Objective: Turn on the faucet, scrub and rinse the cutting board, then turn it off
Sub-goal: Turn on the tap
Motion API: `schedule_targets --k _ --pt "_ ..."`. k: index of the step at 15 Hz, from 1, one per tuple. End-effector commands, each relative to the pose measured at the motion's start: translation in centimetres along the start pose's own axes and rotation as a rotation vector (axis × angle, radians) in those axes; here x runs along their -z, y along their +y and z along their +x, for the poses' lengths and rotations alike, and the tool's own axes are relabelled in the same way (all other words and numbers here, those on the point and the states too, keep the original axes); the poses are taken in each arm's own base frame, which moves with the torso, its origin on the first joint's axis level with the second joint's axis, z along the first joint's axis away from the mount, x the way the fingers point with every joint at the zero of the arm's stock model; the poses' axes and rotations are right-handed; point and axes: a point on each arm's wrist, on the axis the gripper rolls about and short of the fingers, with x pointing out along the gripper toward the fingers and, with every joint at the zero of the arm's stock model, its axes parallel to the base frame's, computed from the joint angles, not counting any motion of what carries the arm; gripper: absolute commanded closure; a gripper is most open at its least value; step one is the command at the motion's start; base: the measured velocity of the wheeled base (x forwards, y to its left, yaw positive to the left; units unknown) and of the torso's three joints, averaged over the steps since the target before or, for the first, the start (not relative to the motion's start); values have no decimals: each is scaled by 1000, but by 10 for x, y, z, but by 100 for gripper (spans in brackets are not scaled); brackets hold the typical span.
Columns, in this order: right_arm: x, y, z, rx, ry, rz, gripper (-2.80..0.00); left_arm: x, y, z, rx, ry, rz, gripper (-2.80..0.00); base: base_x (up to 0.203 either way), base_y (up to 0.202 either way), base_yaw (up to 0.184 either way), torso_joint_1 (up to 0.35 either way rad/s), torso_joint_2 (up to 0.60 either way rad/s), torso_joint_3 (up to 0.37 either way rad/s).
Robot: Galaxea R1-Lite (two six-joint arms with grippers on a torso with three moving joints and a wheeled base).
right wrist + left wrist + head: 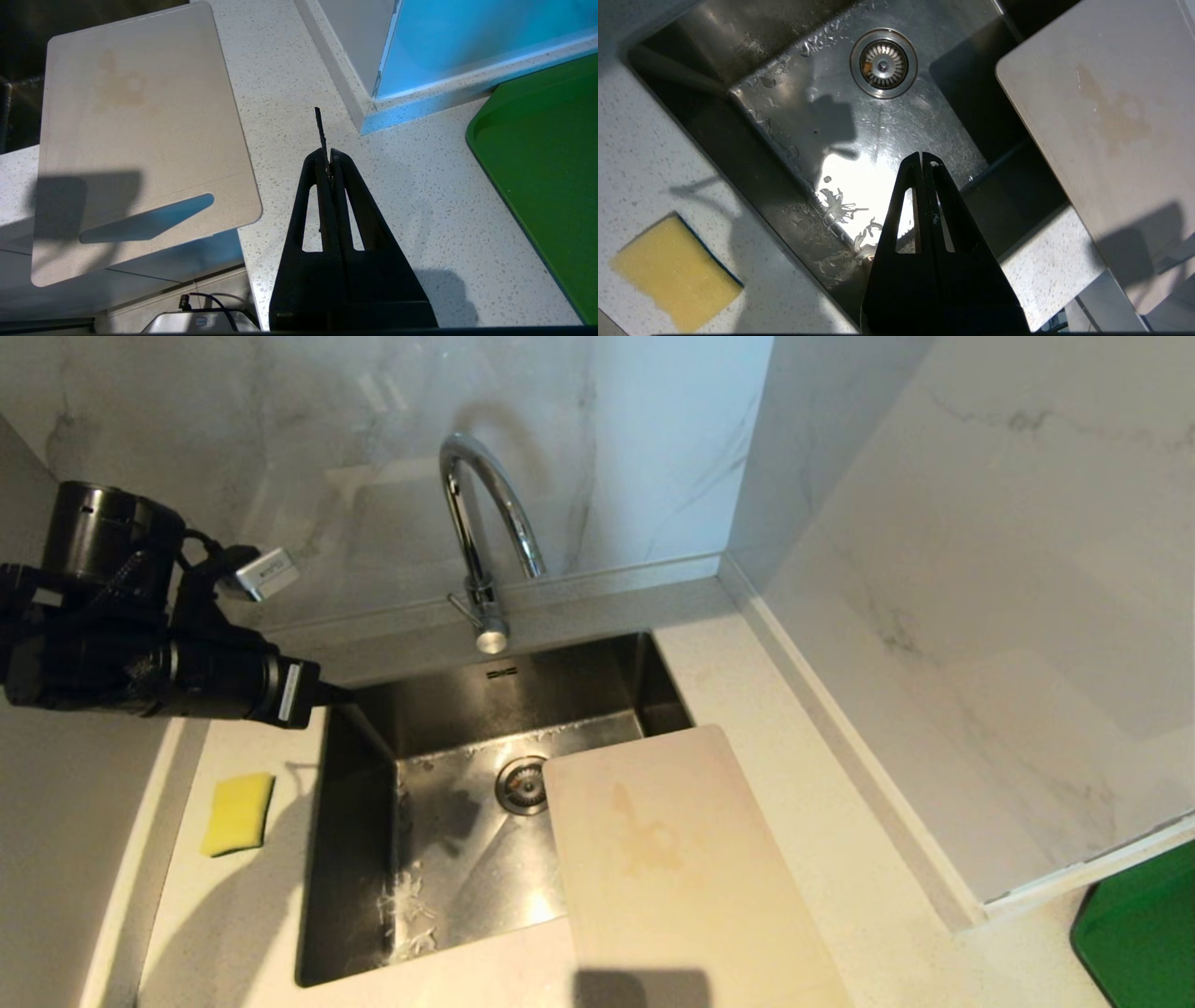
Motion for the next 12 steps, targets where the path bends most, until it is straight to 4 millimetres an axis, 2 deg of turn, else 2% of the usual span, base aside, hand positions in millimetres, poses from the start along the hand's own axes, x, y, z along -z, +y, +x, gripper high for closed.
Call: schedule_targets --k 1,5,7,12 --pt "0 0 0 0 -2 0 0 -24 6 25 -4 22 -52 0 0 0 0 0 0 0" --pt "0 0 0 0 -2 1 0 -59 16 67 -10 -12 -252 0 0 0 0 0 0 0" --pt "0 0 0 0 -2 0 0 -57 21 93 -15 6 -313 0 0 0 0 0 0 0" --pt "0 0 0 0 -1 0 0 -61 27 128 -129 -157 -369 0 0 0 0 0 0 0"
